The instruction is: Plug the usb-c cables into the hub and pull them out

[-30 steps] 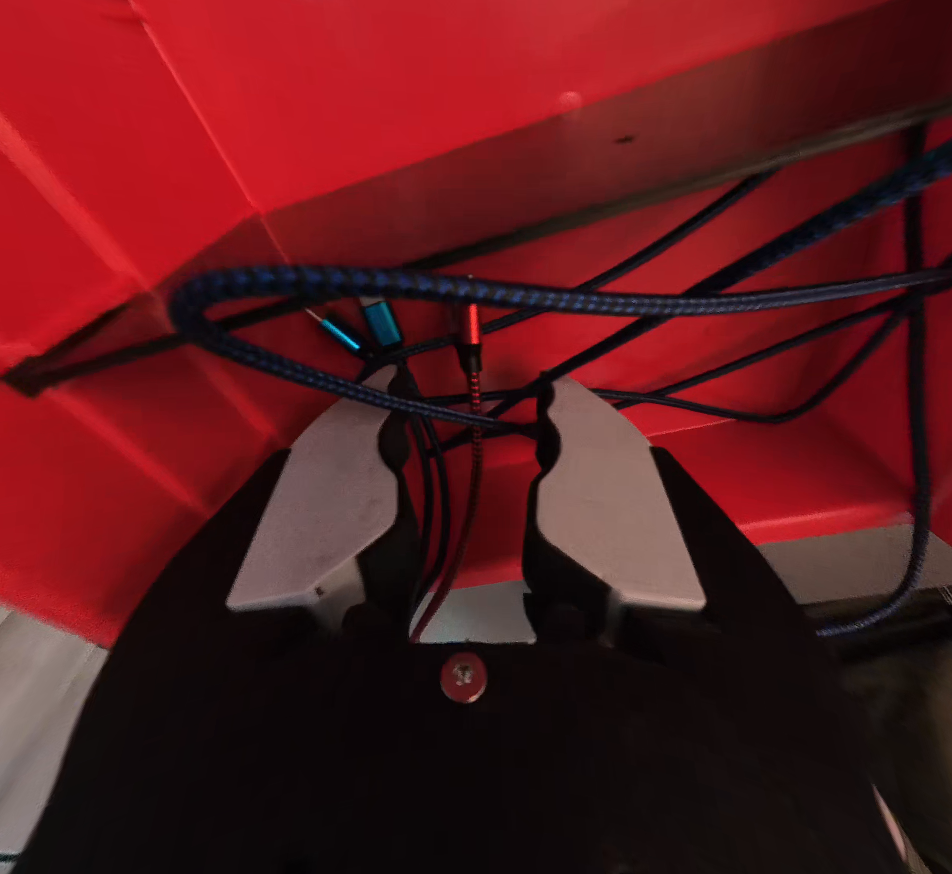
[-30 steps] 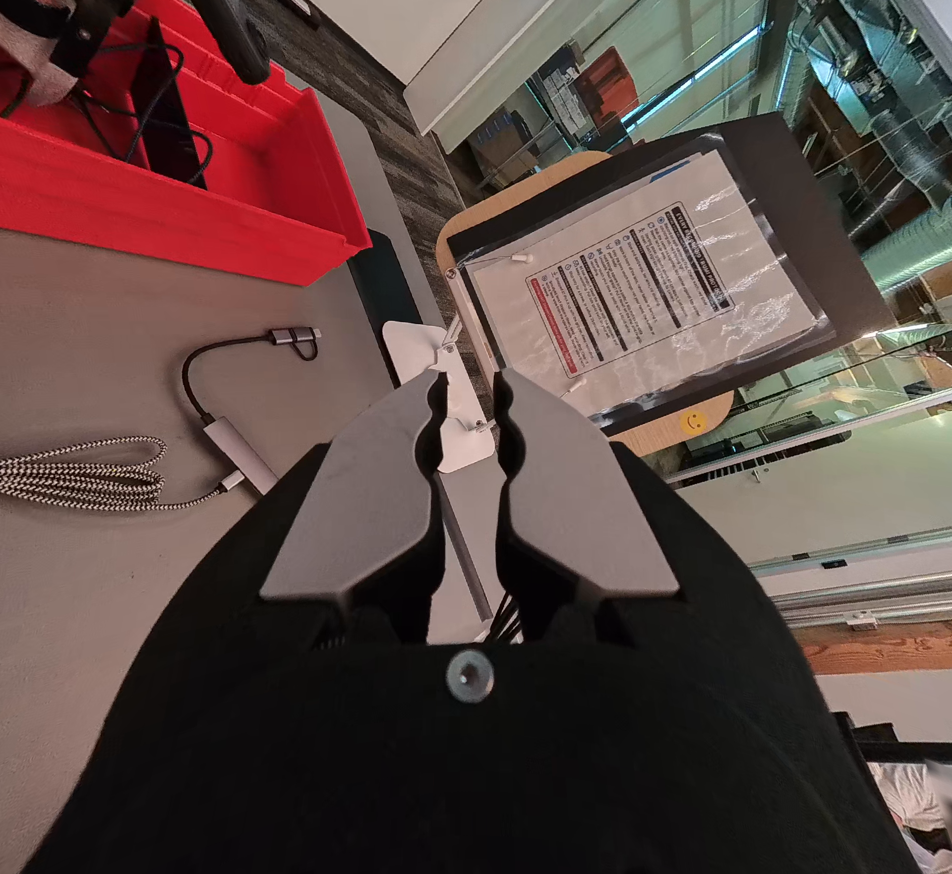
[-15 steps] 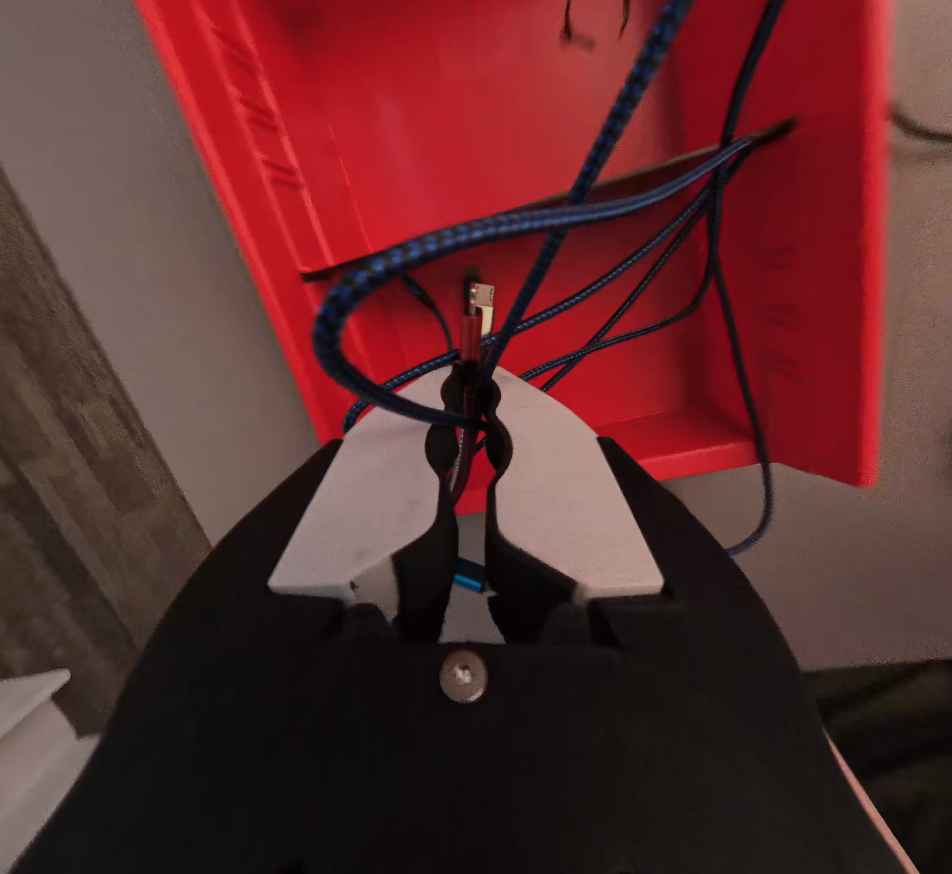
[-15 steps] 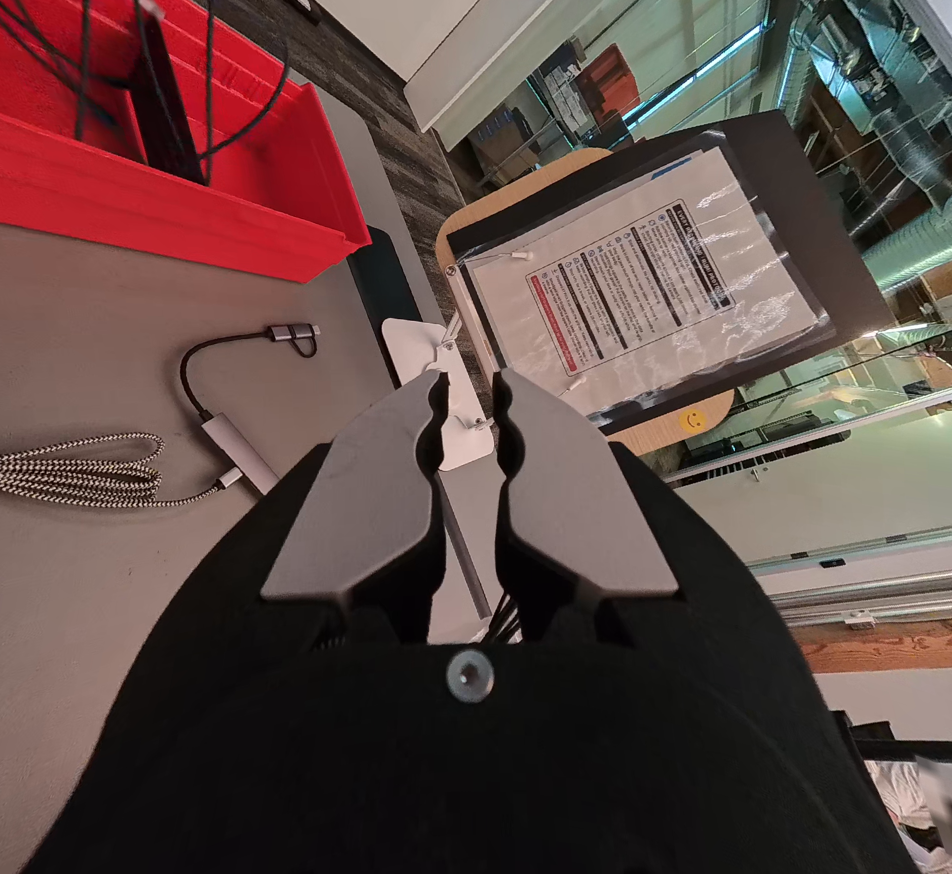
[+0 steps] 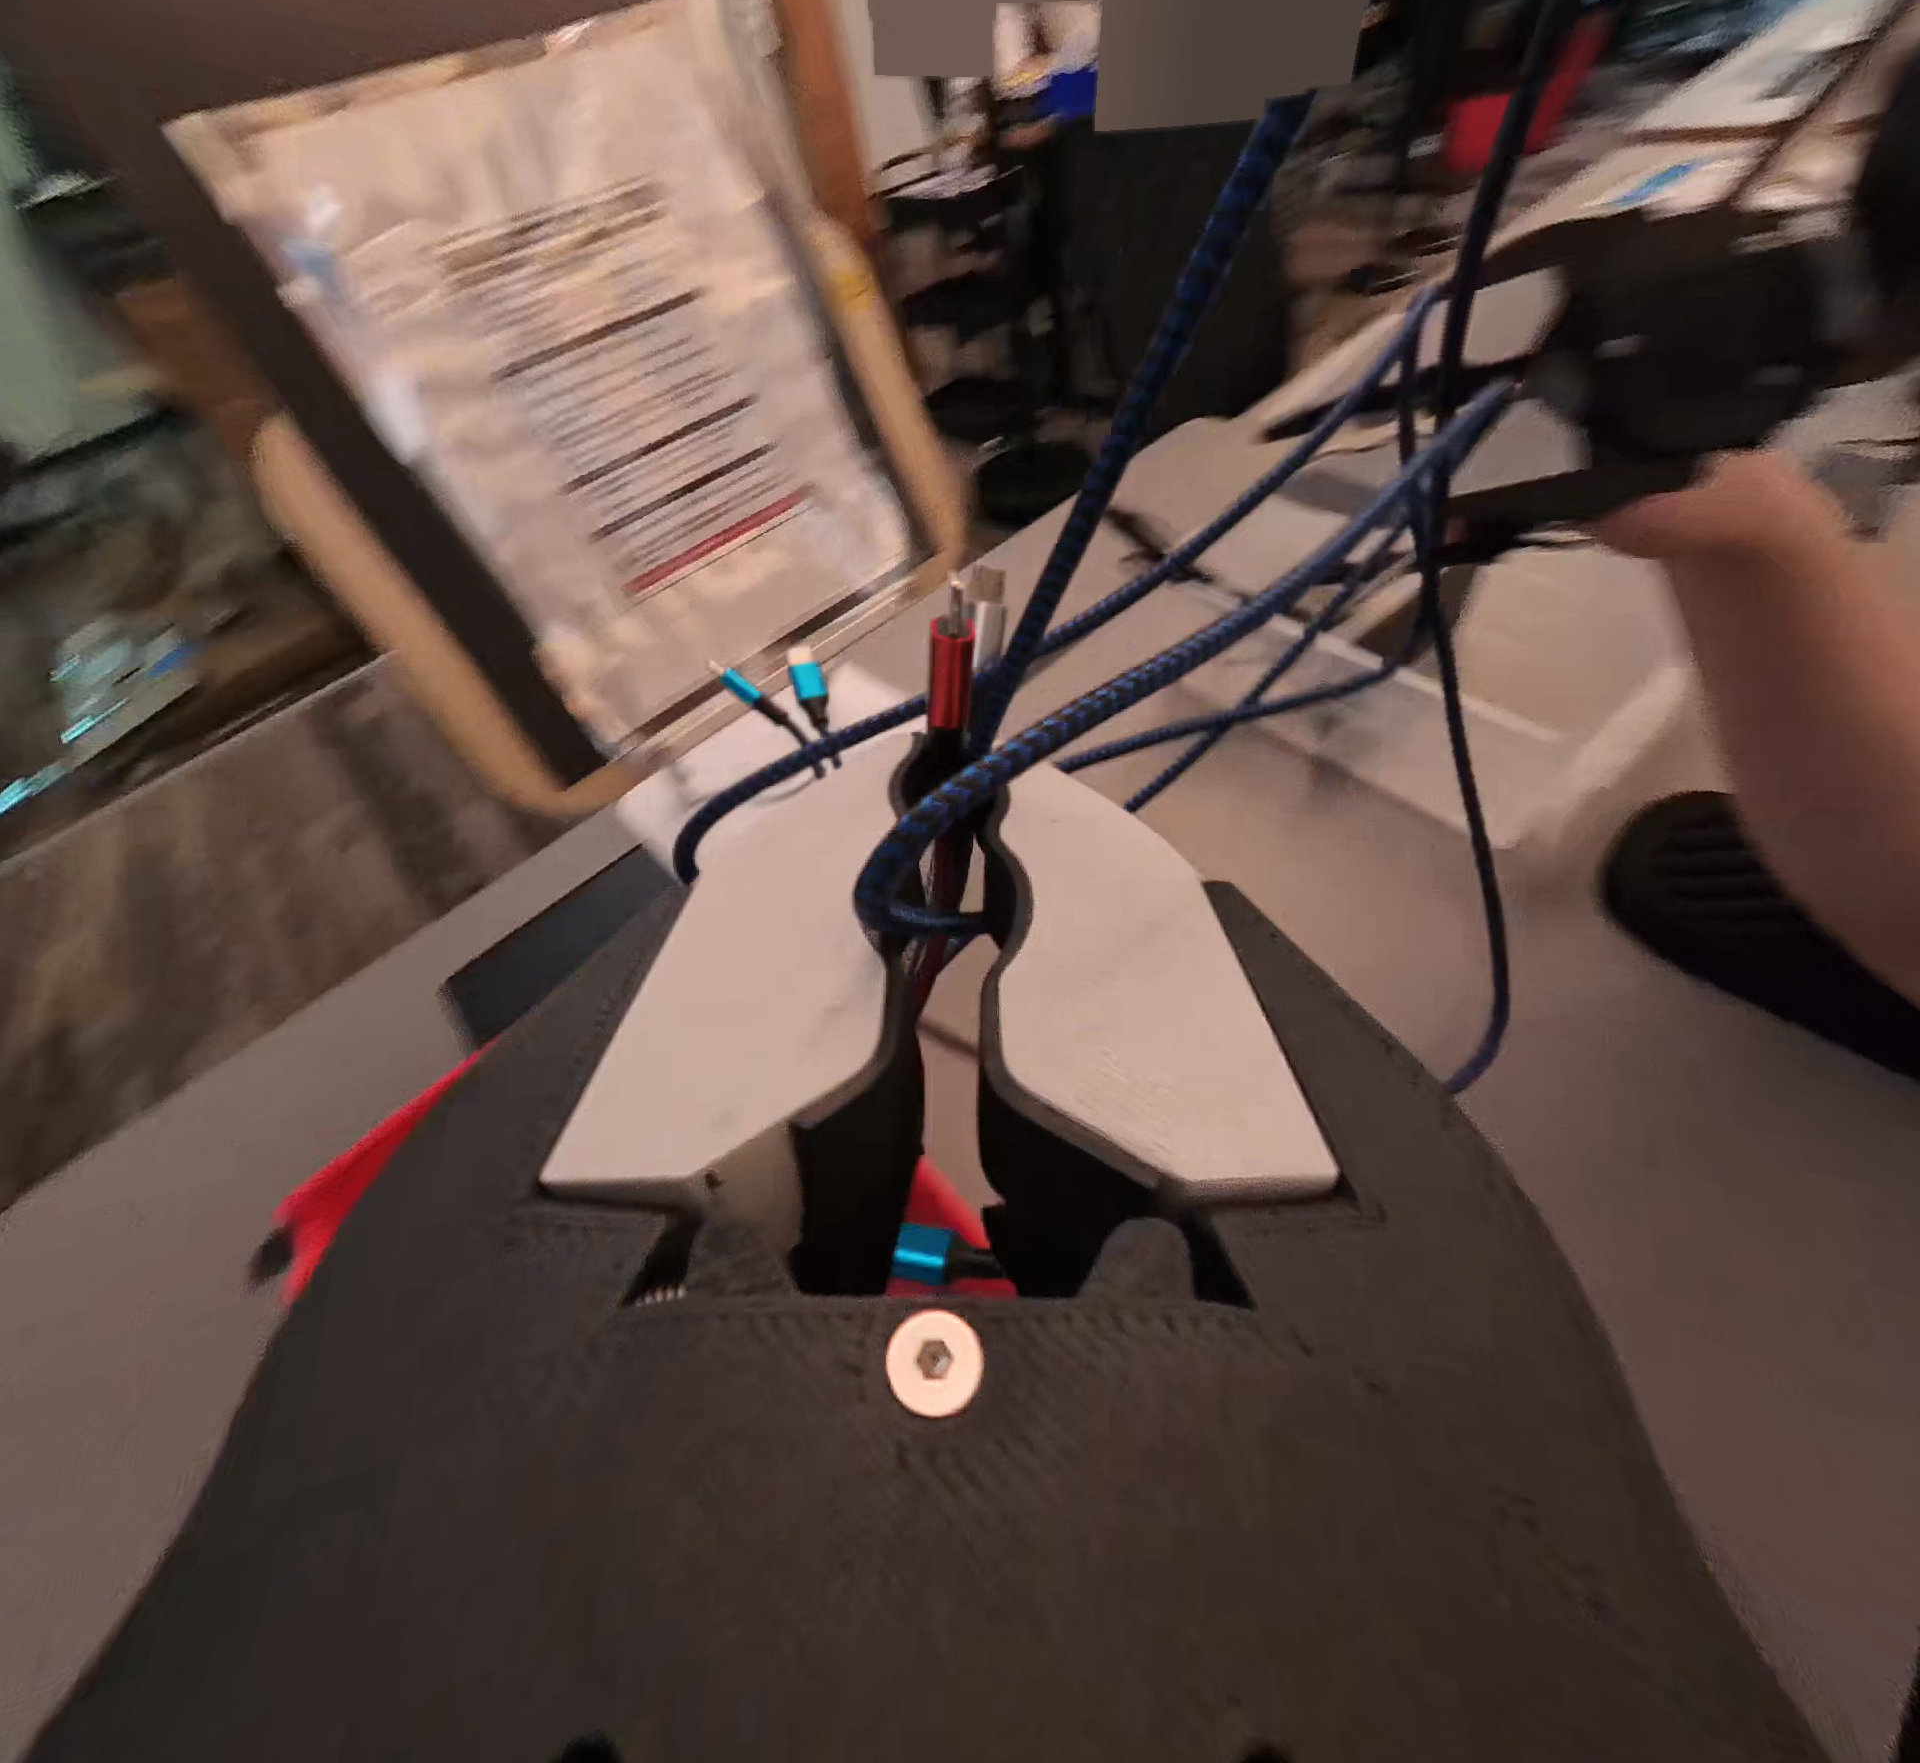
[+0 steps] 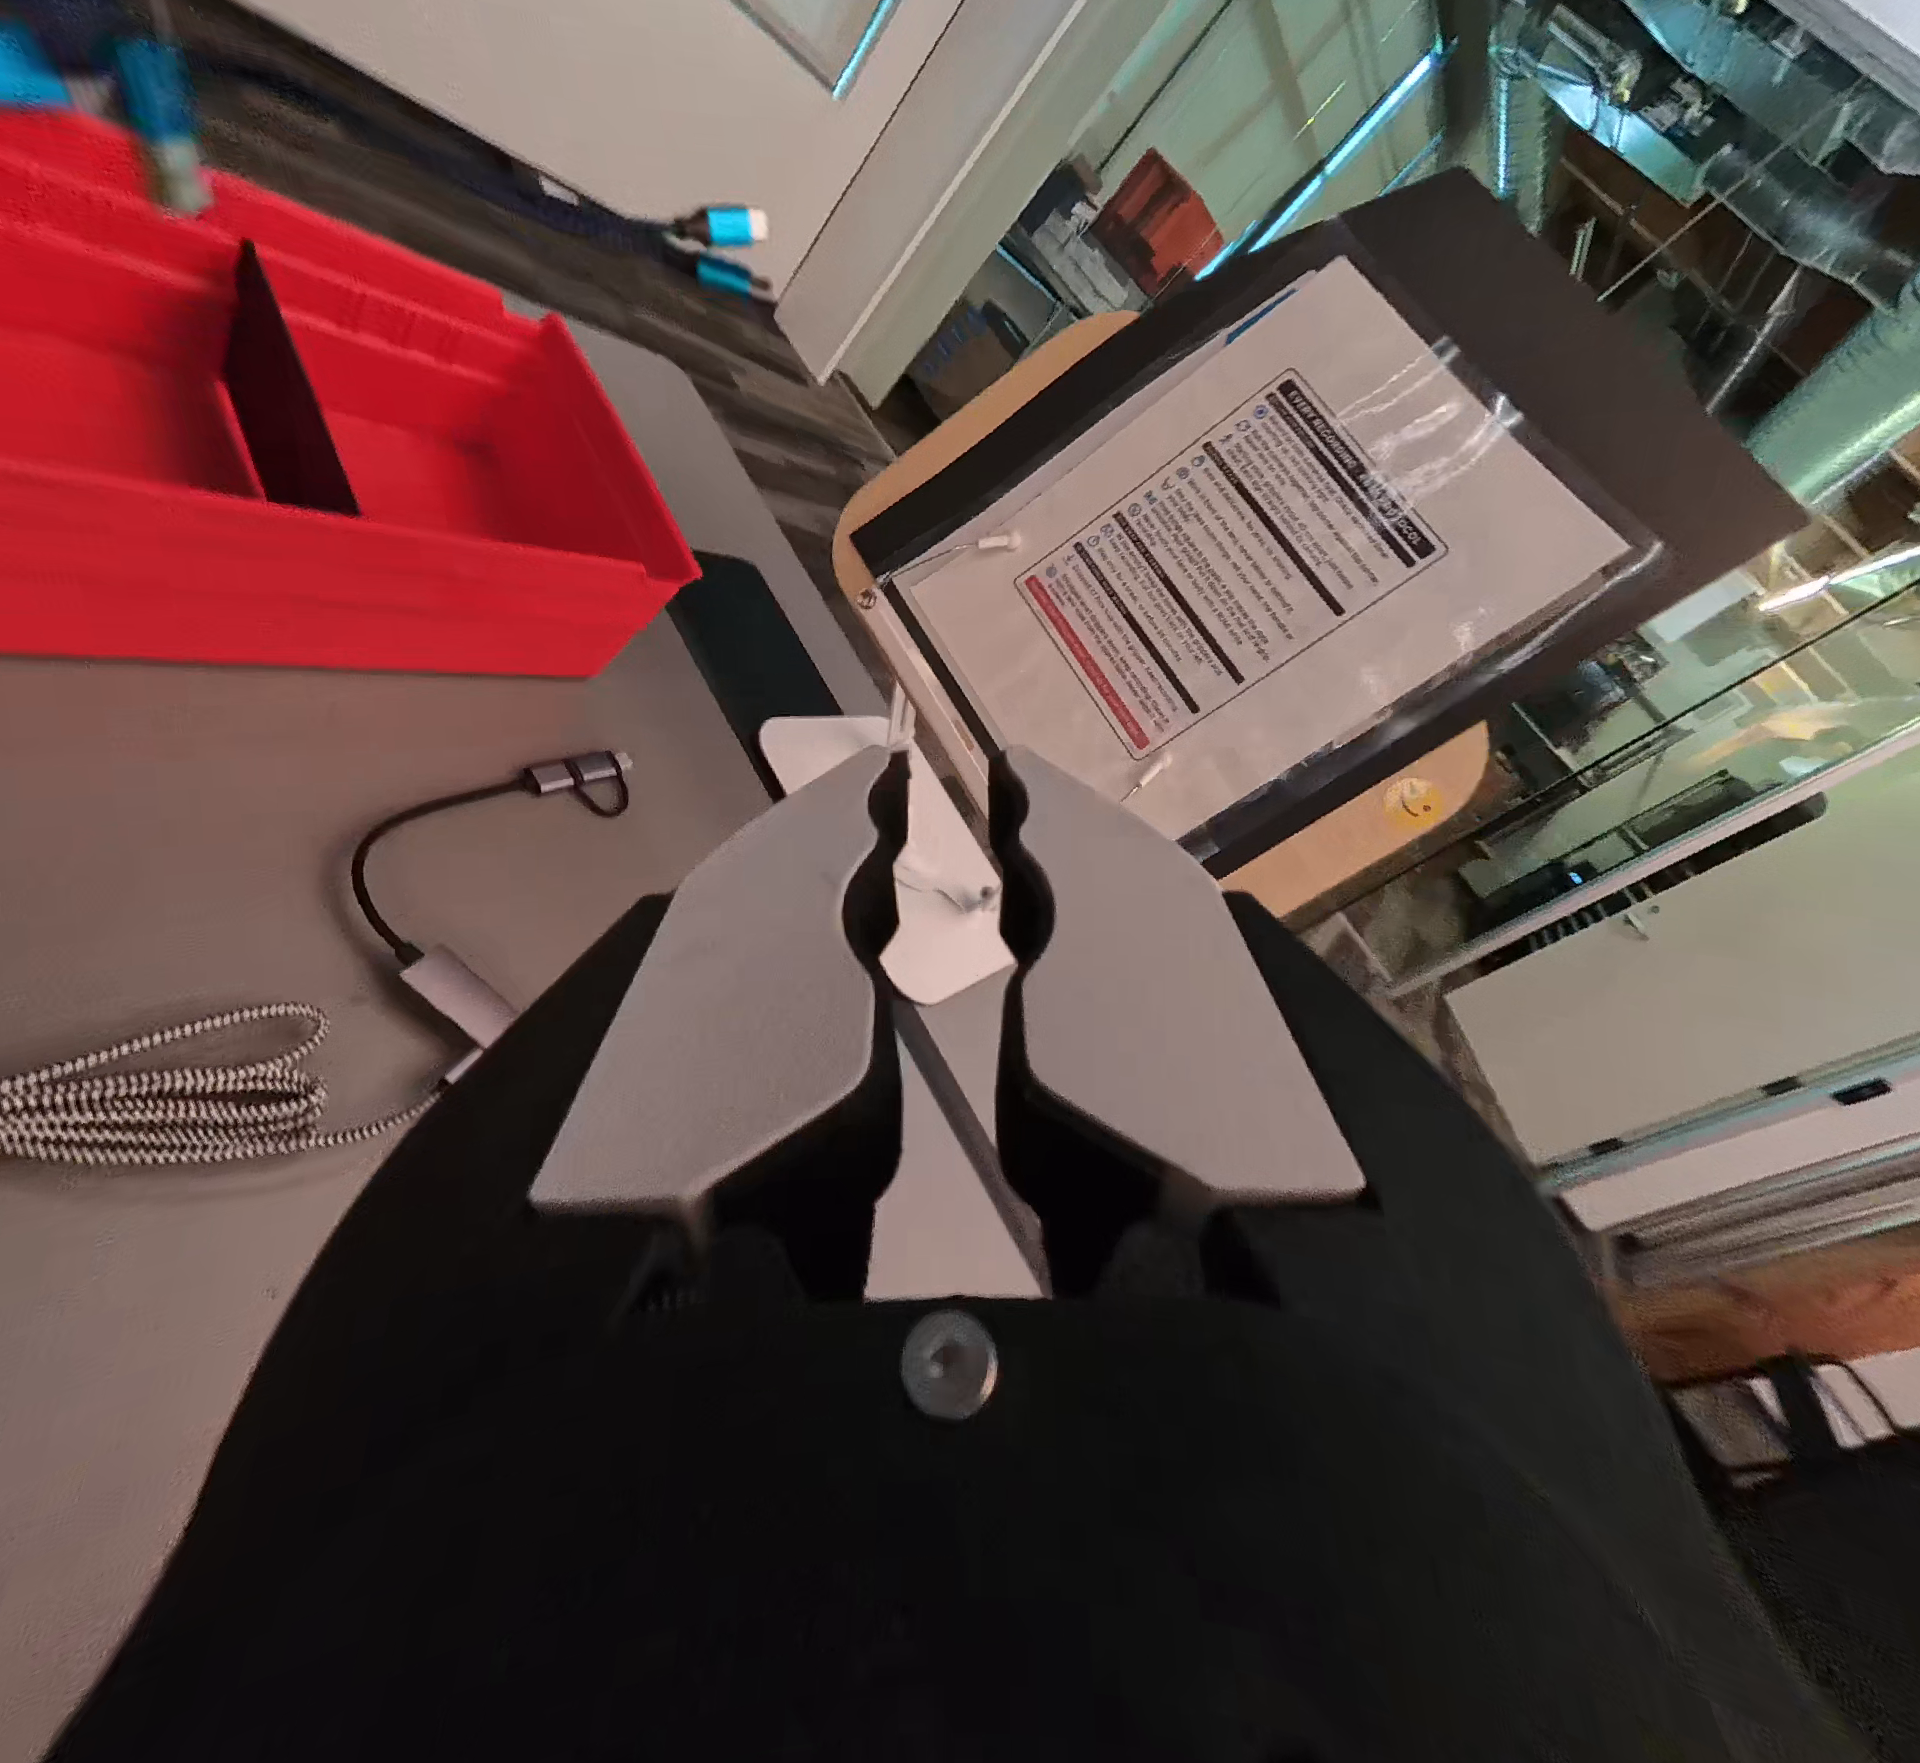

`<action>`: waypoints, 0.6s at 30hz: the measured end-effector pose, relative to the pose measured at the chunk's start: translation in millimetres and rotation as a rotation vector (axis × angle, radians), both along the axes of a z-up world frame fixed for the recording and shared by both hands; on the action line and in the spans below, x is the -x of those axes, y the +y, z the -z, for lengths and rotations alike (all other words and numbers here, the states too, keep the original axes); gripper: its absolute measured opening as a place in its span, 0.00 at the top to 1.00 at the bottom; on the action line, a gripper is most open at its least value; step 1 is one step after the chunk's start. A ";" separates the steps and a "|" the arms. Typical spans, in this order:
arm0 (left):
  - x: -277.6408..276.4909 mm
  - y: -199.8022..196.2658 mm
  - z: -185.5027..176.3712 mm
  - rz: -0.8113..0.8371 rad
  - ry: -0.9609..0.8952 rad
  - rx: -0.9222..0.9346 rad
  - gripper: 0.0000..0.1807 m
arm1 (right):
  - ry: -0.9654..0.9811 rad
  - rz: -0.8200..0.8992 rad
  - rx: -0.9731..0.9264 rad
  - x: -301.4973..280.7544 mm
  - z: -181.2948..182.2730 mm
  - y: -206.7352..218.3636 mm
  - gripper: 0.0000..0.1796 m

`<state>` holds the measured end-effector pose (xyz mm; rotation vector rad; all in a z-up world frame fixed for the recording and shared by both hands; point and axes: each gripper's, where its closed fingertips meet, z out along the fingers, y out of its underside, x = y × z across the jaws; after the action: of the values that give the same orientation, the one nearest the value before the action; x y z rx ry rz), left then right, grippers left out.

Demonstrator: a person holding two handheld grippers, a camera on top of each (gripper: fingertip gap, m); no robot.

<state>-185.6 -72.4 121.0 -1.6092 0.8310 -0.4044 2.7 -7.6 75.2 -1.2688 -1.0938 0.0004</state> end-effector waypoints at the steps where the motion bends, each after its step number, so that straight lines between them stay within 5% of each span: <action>1: -17.1 -5.5 -1.0 0.084 -0.017 -0.007 0.97 | 0.031 -0.011 0.008 -1.7 -2.1 0.3 0.92; 10: -123.0 -36.3 31.0 0.695 -0.104 0.057 0.97 | 0.249 -0.235 0.056 -1.6 -26.3 -24.7 0.92; 18: -131.8 -24.8 49.4 0.679 -0.057 0.075 0.97 | 0.147 -0.390 0.145 6.3 -9.6 -46.8 0.92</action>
<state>-53.7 -97.3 71.6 -1.3391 1.3240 -0.9624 -3.6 -54.4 84.8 -1.1451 -1.2125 0.4676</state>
